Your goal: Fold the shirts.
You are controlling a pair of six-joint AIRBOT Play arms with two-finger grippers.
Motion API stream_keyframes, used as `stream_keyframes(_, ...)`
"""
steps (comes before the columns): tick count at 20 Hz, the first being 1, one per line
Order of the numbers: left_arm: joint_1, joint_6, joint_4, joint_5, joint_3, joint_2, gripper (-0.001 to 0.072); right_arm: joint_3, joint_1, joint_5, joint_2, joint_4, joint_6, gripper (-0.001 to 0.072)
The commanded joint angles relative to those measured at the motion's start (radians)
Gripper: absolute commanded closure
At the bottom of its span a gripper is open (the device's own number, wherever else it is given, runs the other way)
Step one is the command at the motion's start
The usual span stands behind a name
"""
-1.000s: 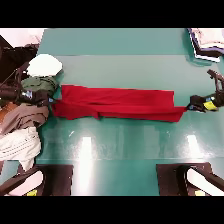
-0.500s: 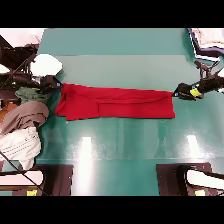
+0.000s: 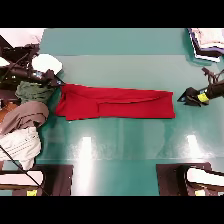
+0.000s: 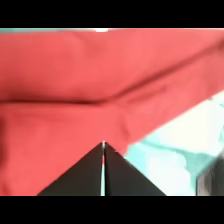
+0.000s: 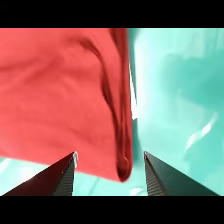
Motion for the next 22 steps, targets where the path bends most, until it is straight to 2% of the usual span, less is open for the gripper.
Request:
stream_keyframes(1, -0.113, 0.003, 0.029, -0.04, 0.005, -0.001, 0.0685, -0.114, -0.084, -0.044, -0.007, 0.117, -0.109, 0.0227)
stream_keyframes(6, -0.248, -0.001, 0.056, -0.042, 0.005, -0.001, 0.0684, -0.131, -0.114, -0.064, -0.119, 0.243, -0.198, 0.0238)
stream_keyframes(9, -0.253, -0.041, 0.061, -0.042, 0.005, -0.001, 0.0684, -0.106, -0.063, -0.074, -0.174, 0.264, -0.211, 0.026)
stream_keyframes(14, -0.253, -0.043, 0.067, -0.041, 0.005, -0.001, 0.0685, -0.104, 0.007, -0.084, -0.232, 0.267, -0.211, 0.0273)
stream_keyframes(16, -0.253, -0.05, 0.069, -0.039, 0.005, -0.001, 0.0684, -0.104, 0.029, -0.095, -0.233, 0.268, -0.23, 0.0463)
stream_keyframes(18, -0.253, -0.087, 0.072, -0.027, 0.005, -0.001, 0.0685, -0.104, 0.04, -0.092, -0.229, 0.268, -0.251, 0.0698)
stream_keyframes(20, -0.275, -0.163, 0.1, 0.017, 0.005, -0.001, 0.0686, -0.103, 0.04, -0.072, -0.204, 0.272, -0.255, 0.0696)
stream_keyframes(22, -0.334, -0.175, 0.126, 0.082, 0.005, -0.004, 0.0686, -0.102, 0.04, -0.053, -0.144, 0.294, -0.255, 0.0697)
